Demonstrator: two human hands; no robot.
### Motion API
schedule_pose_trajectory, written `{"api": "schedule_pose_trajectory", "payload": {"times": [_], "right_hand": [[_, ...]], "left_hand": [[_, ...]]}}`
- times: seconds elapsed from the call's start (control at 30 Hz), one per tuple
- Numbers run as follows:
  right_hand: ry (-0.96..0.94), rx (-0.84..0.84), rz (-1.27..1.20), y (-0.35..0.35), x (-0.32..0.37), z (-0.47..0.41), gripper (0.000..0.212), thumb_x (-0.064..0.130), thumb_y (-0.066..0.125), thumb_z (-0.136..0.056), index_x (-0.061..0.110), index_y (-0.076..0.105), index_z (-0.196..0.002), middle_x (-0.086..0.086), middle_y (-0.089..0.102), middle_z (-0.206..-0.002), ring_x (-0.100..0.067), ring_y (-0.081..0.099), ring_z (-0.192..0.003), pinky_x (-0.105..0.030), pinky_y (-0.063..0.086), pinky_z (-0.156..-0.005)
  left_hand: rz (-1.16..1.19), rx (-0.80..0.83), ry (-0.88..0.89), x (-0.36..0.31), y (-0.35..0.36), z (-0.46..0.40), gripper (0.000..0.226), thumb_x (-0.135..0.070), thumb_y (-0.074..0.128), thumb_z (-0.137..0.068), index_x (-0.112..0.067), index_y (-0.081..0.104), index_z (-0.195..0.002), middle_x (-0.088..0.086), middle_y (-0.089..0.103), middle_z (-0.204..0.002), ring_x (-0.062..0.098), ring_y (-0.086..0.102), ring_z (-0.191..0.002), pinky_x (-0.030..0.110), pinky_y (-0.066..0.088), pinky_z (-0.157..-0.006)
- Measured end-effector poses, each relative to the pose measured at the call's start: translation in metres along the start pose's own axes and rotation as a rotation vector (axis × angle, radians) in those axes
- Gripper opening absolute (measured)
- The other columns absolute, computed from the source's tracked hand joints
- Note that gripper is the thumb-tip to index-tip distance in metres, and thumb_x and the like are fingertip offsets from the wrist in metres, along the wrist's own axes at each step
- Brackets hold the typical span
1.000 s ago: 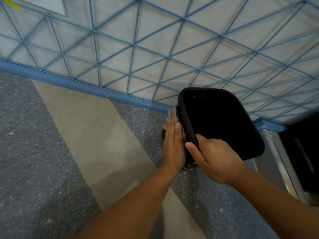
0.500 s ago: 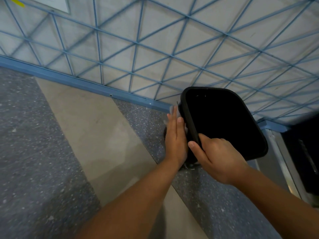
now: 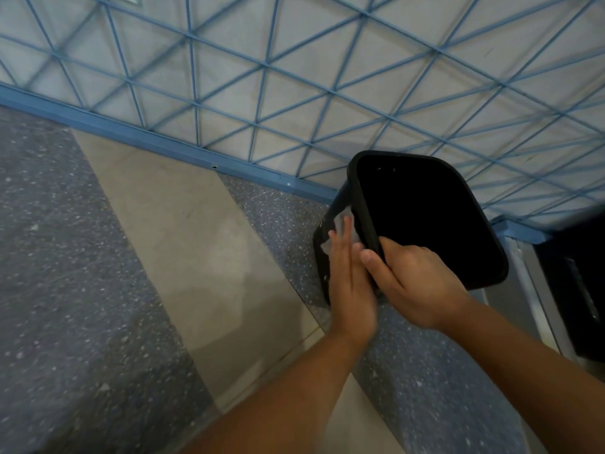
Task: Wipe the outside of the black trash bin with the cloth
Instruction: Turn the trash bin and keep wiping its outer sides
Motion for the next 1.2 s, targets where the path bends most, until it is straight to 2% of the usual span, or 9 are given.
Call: {"api": "schedule_pose_trajectory", "payload": {"times": [0.13,0.23,0.4,0.5,0.63,0.8,0.93,1.1,1.2], "right_hand": [[0.017,0.003,0.005,0.0,-0.001,0.002,0.052,0.06,0.018,-0.09,0.022,0.052,-0.086,0.001,0.061,-0.066,-0.016,0.06,-0.06,-0.043,0.051,-0.063],[0.017,-0.002,-0.006,0.001,0.0,0.002,0.05,0.06,0.019,-0.09,0.022,0.052,-0.085,0.001,0.06,-0.064,-0.015,0.059,-0.058,-0.043,0.051,-0.06],[0.035,0.005,-0.003,0.001,0.001,0.001,0.048,0.058,0.02,-0.091,0.022,0.052,-0.086,0.002,0.059,-0.064,-0.012,0.058,-0.056,-0.042,0.052,-0.06],[0.027,-0.001,-0.013,0.001,0.002,-0.001,0.051,0.061,0.019,-0.09,0.023,0.052,-0.084,0.002,0.059,-0.063,-0.013,0.059,-0.056,-0.043,0.051,-0.058],[0.049,0.009,0.021,0.0,0.002,0.002,0.048,0.057,0.02,-0.09,0.021,0.052,-0.087,0.002,0.061,-0.066,-0.015,0.06,-0.058,-0.043,0.052,-0.061],[0.046,0.021,0.018,0.002,0.001,0.001,0.049,0.058,0.021,-0.089,0.021,0.052,-0.088,0.001,0.061,-0.063,-0.015,0.06,-0.055,-0.044,0.053,-0.058],[0.051,0.016,0.03,0.002,0.003,0.001,0.046,0.055,0.022,-0.089,0.02,0.053,-0.089,0.001,0.061,-0.065,-0.016,0.06,-0.057,-0.043,0.053,-0.06],[0.047,0.023,0.034,0.001,0.002,0.001,0.044,0.054,0.023,-0.09,0.021,0.051,-0.088,0.001,0.06,-0.064,-0.015,0.06,-0.057,-0.043,0.053,-0.06],[0.051,0.011,0.043,0.003,0.003,0.001,0.046,0.054,0.022,-0.09,0.019,0.051,-0.088,0.0,0.059,-0.064,-0.019,0.06,-0.059,-0.044,0.052,-0.061]], "left_hand": [[-0.077,-0.065,-0.009,0.017,-0.007,0.012,0.042,-0.043,0.031,-0.11,-0.07,0.023,-0.142,-0.029,0.017,-0.166,0.004,0.0,-0.161,0.043,0.008,-0.134],[-0.054,-0.051,-0.012,0.007,0.002,0.019,0.045,-0.042,0.031,-0.11,-0.075,0.023,-0.139,-0.039,0.017,-0.162,-0.003,-0.002,-0.159,0.035,0.007,-0.133],[-0.065,-0.093,-0.077,0.018,-0.007,0.014,0.042,-0.037,0.029,-0.113,-0.062,0.02,-0.145,-0.016,0.016,-0.171,0.008,0.003,-0.162,0.042,0.01,-0.134],[-0.037,-0.063,-0.004,0.006,0.004,0.018,0.043,-0.048,0.032,-0.107,-0.077,0.025,-0.139,-0.021,0.018,-0.171,0.0,0.003,-0.16,0.033,0.01,-0.132],[-0.108,-0.105,-0.092,0.027,-0.009,0.012,0.039,-0.038,0.027,-0.113,-0.051,0.018,-0.148,-0.018,0.017,-0.167,0.004,0.007,-0.158,0.044,0.014,-0.133],[-0.104,-0.028,0.019,0.012,0.002,0.018,0.046,-0.037,0.028,-0.11,-0.067,0.02,-0.143,-0.037,0.015,-0.161,0.001,0.001,-0.16,0.03,0.009,-0.132],[-0.091,-0.107,-0.125,0.023,-0.01,0.002,0.039,-0.029,0.028,-0.115,-0.049,0.018,-0.147,-0.029,0.012,-0.159,0.002,-0.002,-0.157,0.038,0.008,-0.134],[-0.151,-0.023,0.06,0.019,-0.006,0.025,0.047,-0.032,0.027,-0.11,-0.051,0.017,-0.152,-0.021,0.017,-0.17,0.006,0.005,-0.162,0.032,0.012,-0.133],[-0.141,-0.11,-0.115,0.033,-0.018,0.004,0.044,-0.04,0.028,-0.109,-0.044,0.018,-0.151,-0.009,0.022,-0.171,0.012,0.011,-0.162,0.044,0.013,-0.133]]}}
Point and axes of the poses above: each hand's wrist, its own z-axis away from the middle knuckle, its own y-axis out of the palm, x = y × z, the point moved 6 cm from there along -z, towards the middle knuckle
